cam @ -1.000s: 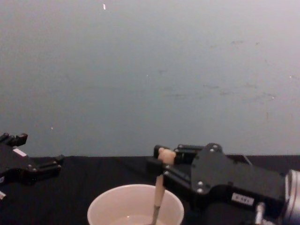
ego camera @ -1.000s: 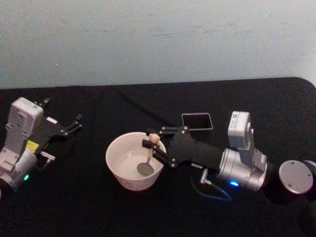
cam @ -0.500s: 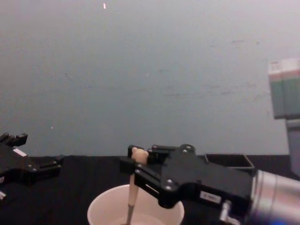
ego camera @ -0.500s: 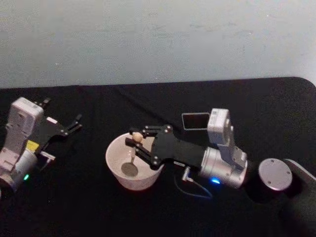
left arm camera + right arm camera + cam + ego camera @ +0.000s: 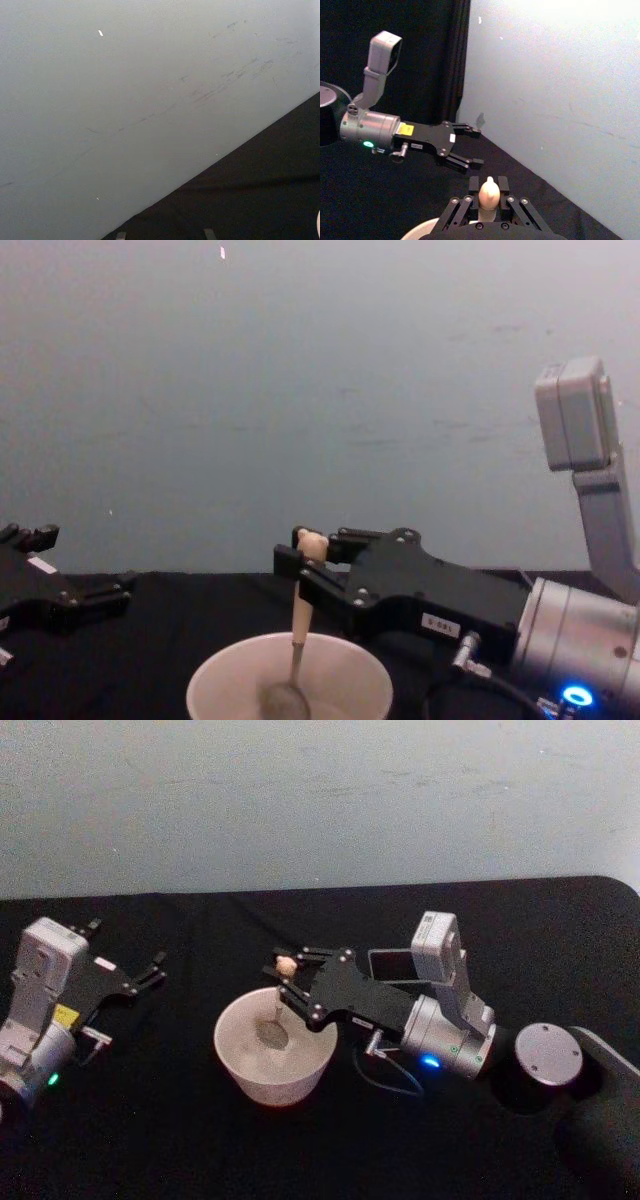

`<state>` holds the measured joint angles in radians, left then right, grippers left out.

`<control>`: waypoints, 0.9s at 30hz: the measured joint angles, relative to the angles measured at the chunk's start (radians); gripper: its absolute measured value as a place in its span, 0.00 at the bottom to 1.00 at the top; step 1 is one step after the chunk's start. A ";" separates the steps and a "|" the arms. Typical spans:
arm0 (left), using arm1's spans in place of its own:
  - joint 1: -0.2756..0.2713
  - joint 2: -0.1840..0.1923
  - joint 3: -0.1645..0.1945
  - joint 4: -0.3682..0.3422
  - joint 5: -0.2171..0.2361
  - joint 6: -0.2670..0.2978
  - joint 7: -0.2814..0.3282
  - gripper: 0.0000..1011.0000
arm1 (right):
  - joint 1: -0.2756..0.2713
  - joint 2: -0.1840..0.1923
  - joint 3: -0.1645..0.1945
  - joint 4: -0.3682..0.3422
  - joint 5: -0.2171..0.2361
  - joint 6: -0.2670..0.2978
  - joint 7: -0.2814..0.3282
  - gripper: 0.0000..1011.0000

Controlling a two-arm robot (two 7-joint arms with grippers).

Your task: Pick up the stirring spoon with one hand, stir inside the cup, then place it back in its original position.

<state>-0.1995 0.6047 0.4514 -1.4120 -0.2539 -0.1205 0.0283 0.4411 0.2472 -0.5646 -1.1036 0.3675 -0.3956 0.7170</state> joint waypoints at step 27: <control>0.000 0.000 0.000 0.000 0.000 0.000 0.000 0.99 | -0.083 0.084 0.053 -0.132 0.059 0.085 0.004 0.21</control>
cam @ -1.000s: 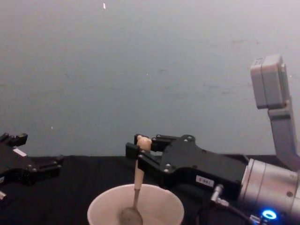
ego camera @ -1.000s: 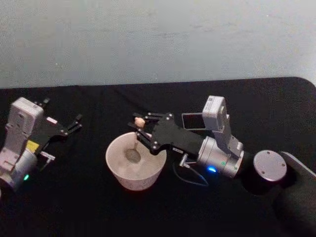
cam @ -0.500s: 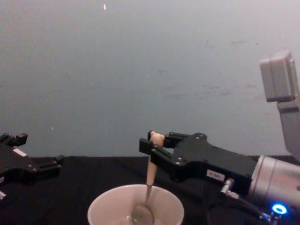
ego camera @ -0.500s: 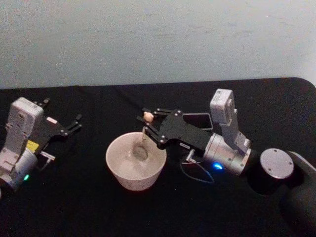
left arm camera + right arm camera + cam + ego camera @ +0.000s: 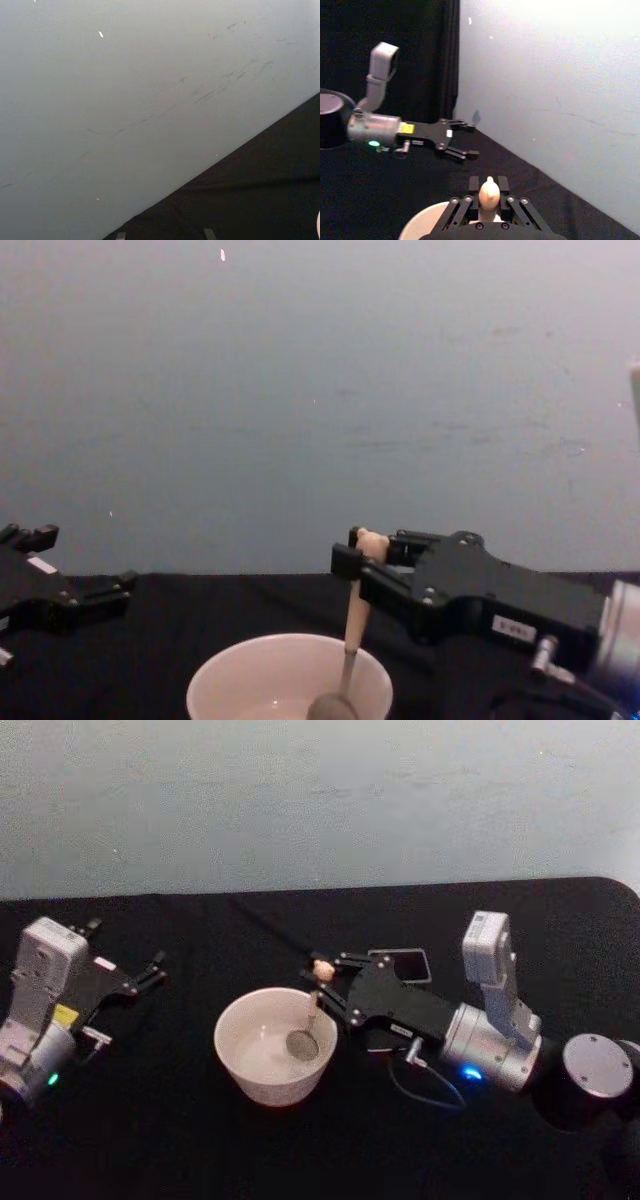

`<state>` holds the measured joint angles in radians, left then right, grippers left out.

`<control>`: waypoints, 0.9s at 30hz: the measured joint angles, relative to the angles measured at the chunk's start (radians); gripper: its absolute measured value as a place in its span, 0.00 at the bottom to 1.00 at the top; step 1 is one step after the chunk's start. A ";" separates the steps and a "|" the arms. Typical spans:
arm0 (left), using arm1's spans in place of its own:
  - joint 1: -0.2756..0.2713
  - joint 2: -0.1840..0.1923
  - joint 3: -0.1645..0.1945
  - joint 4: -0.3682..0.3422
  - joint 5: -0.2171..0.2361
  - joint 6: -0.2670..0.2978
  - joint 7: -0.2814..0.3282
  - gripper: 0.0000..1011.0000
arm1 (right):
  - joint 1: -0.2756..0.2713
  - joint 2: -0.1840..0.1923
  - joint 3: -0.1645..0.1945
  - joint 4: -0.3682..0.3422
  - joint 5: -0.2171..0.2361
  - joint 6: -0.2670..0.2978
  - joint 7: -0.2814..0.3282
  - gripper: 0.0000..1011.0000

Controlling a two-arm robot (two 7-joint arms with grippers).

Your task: Pick up the stirring spoon with one hand, stir inside the cup, then place it back in its original position.

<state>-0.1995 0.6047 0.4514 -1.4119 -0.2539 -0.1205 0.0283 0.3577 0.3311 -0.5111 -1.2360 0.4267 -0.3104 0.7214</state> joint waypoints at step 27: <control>0.000 0.000 0.000 0.000 0.000 0.000 0.000 0.99 | 0.022 -0.071 -0.071 0.031 -0.011 -0.001 -0.019 0.21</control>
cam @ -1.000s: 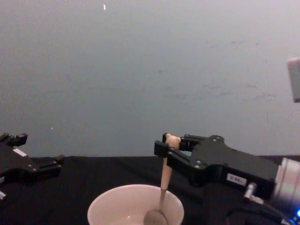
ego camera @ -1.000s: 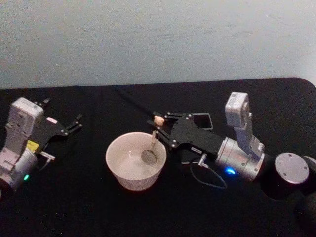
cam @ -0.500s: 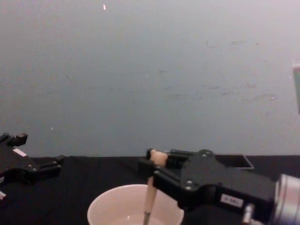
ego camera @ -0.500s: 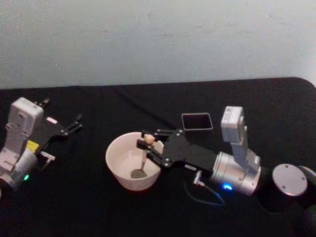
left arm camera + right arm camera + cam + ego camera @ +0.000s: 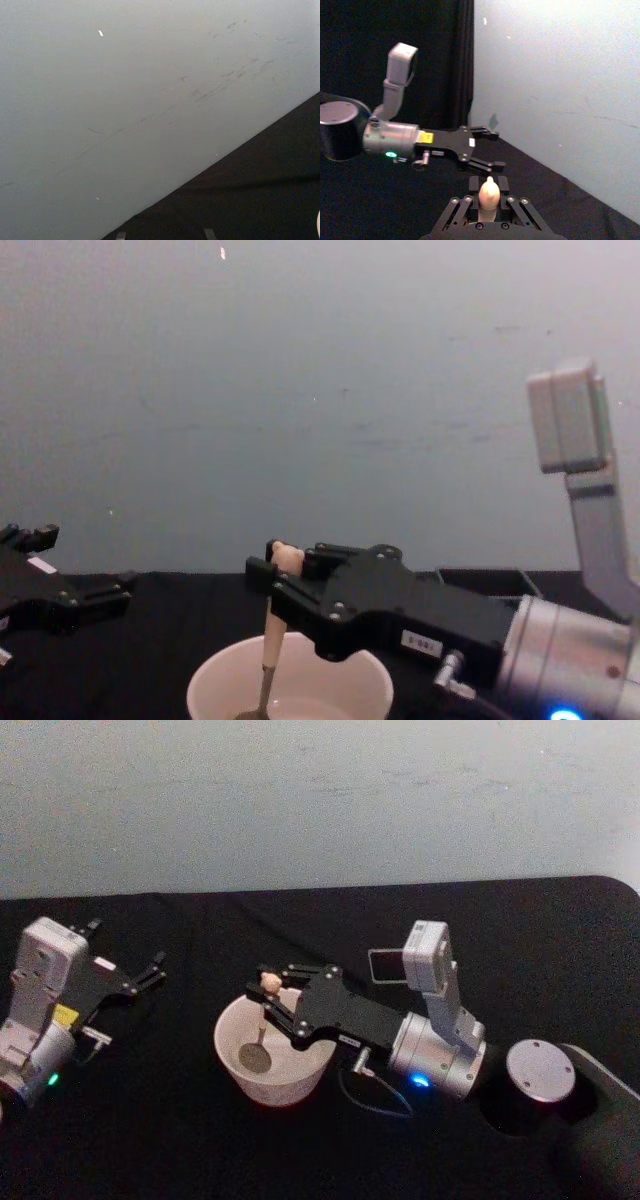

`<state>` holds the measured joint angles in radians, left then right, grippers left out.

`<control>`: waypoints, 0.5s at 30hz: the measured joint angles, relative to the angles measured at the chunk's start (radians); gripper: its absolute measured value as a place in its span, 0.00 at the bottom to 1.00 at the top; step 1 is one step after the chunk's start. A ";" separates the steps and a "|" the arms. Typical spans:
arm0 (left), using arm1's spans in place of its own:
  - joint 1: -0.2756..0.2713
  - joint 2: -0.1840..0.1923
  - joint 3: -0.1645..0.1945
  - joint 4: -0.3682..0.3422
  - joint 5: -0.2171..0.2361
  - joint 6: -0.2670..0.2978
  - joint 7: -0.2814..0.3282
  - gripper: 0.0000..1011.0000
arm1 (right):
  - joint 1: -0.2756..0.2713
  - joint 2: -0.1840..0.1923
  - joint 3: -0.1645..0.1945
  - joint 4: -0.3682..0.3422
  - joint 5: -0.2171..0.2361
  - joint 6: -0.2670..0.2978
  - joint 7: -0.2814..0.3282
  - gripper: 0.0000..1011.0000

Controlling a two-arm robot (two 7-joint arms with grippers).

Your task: Pick up the stirring spoon with one hand, stir inside the cup, then place it back in its original position.

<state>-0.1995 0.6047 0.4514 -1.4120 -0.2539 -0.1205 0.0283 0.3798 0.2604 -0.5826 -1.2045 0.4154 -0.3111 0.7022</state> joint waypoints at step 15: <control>0.000 0.000 0.000 0.000 0.000 0.000 0.000 0.99 | 0.040 -0.034 0.033 0.072 -0.036 -0.015 -0.045 0.21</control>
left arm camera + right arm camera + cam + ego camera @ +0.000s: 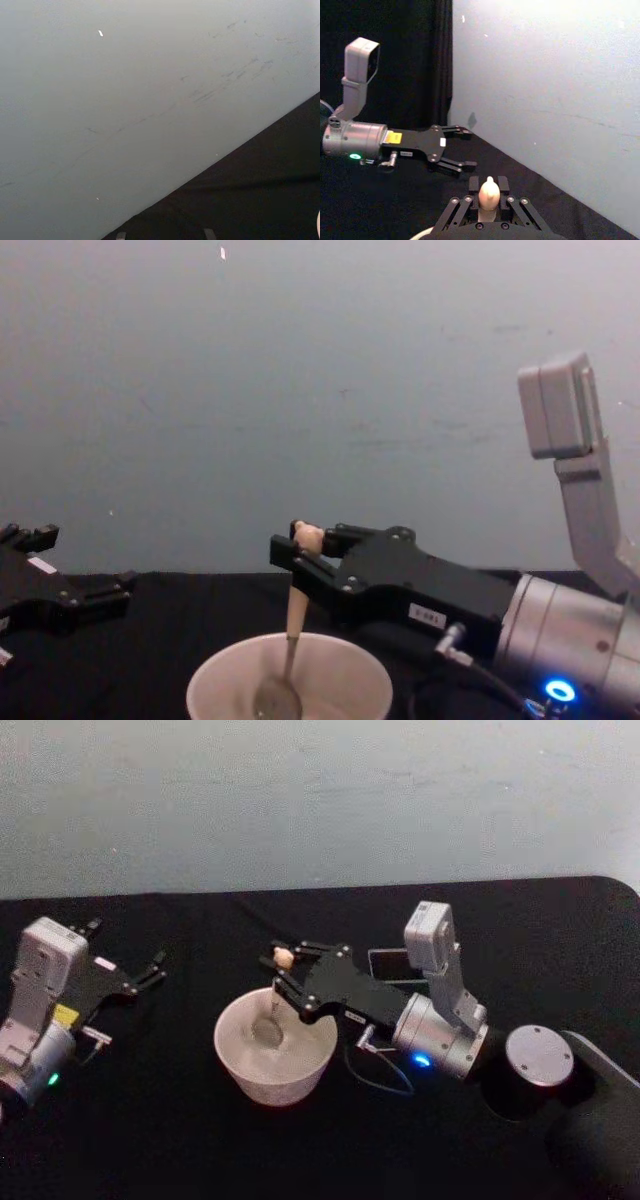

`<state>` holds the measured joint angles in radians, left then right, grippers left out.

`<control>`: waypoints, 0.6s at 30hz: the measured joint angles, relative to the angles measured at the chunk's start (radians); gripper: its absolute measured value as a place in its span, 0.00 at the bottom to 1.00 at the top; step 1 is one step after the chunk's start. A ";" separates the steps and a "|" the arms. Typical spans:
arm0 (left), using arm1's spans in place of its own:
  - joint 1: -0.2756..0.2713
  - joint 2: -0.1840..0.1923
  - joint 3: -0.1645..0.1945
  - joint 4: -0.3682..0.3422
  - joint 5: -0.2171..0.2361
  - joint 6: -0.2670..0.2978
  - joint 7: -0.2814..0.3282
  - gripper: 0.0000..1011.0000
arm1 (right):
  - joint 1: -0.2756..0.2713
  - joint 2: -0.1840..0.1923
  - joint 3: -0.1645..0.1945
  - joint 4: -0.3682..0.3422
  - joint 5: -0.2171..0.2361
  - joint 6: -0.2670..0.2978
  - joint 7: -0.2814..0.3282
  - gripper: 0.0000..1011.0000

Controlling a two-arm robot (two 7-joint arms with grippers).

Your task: Pick up the stirring spoon with one hand, stir inside the cup, then place it back in its original position.

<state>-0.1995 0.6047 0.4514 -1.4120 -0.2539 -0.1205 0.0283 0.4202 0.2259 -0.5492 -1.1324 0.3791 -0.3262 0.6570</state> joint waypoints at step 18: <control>0.000 0.000 0.000 0.000 0.000 0.000 0.000 0.99 | -0.006 0.018 0.030 0.004 -0.009 -0.001 -0.002 0.21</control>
<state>-0.1995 0.6047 0.4514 -1.4120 -0.2539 -0.1205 0.0283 0.4144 0.2440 -0.5189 -1.1280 0.3702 -0.3270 0.6552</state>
